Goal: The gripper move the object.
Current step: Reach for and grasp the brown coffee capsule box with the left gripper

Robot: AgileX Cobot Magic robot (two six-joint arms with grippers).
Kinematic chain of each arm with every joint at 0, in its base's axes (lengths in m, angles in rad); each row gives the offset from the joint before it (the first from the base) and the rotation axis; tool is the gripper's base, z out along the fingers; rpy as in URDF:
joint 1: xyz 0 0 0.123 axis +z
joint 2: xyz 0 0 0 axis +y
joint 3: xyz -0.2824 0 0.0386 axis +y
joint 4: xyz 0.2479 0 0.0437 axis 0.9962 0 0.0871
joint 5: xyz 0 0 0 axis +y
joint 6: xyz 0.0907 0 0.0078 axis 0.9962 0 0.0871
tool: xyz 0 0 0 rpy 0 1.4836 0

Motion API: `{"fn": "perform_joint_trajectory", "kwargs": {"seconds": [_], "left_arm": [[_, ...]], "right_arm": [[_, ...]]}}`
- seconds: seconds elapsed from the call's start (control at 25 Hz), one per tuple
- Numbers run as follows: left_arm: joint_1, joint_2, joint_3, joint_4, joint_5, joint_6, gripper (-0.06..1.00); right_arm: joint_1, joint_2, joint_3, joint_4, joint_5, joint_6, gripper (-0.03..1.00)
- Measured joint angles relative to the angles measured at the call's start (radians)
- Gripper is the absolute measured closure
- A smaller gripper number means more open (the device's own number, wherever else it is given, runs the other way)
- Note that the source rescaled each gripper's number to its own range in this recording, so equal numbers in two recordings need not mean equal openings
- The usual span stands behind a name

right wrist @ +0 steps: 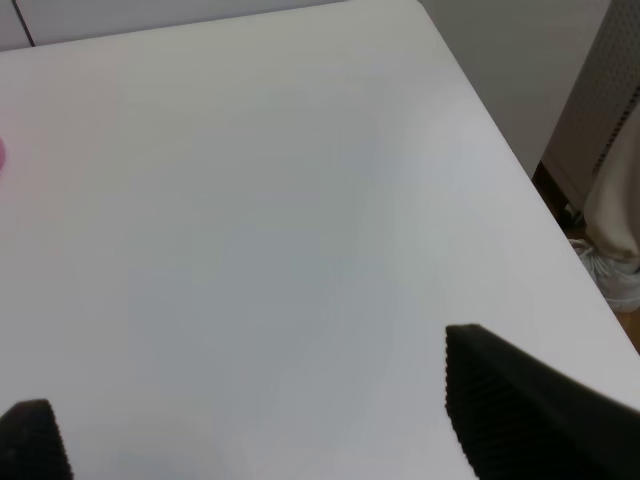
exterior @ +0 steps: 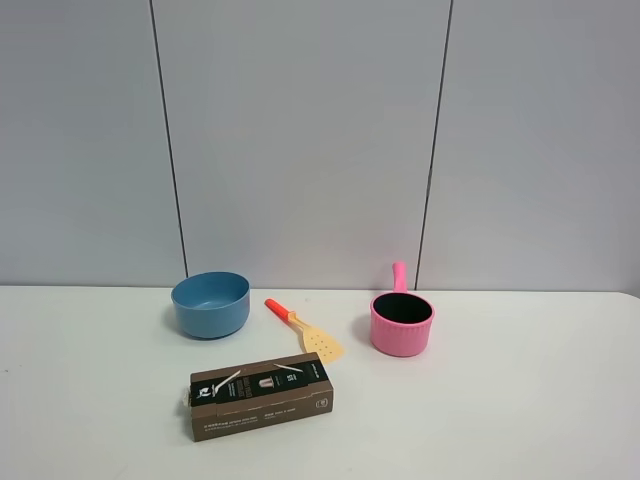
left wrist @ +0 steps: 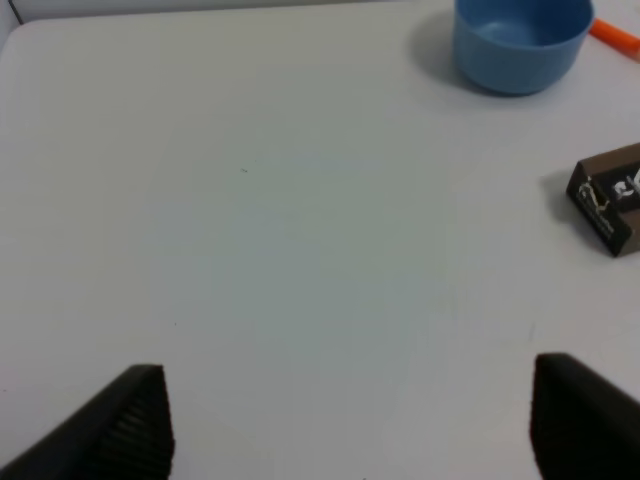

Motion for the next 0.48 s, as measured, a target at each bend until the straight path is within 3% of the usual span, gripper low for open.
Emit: {"fn": "perform_joint_trajectory", "kwargs": {"seconds": [0.04,0.48], "left_arm": [[0.0,0.0,0.0,0.0,0.0,0.001,0.75],[0.0,0.0,0.0,0.0,0.0,0.001,0.75]], "right_arm": [[0.0,0.0,0.0,0.0,0.0,0.0,-0.03],[0.0,0.0,0.0,0.0,0.0,0.0,-0.03]]}}
